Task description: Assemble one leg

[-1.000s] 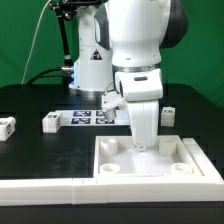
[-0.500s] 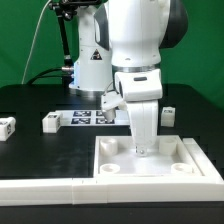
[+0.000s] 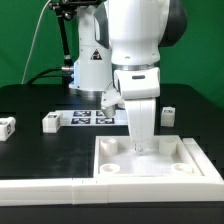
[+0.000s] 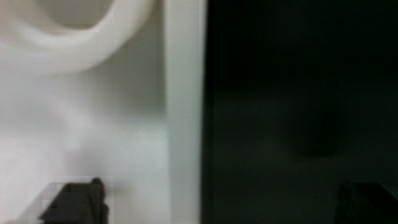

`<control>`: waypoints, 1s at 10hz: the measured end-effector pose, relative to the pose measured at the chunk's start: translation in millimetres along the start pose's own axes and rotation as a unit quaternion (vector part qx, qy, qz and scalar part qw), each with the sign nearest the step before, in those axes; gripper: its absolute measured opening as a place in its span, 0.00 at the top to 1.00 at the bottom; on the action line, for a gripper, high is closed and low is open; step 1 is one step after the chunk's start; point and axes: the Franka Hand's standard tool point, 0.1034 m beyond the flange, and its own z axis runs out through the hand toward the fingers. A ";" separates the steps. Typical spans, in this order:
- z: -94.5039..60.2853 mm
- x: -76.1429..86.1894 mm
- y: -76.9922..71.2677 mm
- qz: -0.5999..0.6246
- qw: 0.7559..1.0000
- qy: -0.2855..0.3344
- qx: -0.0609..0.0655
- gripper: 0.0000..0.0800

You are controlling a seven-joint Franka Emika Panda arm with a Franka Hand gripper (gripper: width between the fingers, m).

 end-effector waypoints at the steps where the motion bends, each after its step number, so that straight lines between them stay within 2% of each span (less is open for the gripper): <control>1: -9.1 1.2 -8.5 0.010 1.000 -0.004 -0.003 0.19; 3: -31.0 7.6 -22.2 0.033 0.999 -0.011 -0.007 0.19; 4: -33.3 7.1 -27.6 0.044 0.999 -0.016 0.001 0.19; 6: -30.3 6.2 -27.5 0.068 0.998 -0.015 0.003 0.19; 8: -30.1 6.6 -27.8 0.167 0.986 -0.015 0.002 0.19; 9: -29.3 5.5 -29.9 0.235 0.972 -0.012 0.001 0.19; 10: -26.5 1.0 -38.8 0.315 0.949 -0.006 -0.001 0.19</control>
Offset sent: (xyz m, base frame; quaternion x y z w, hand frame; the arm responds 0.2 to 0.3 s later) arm -0.0286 0.0042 0.0274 0.0417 -0.0290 0.0609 0.9969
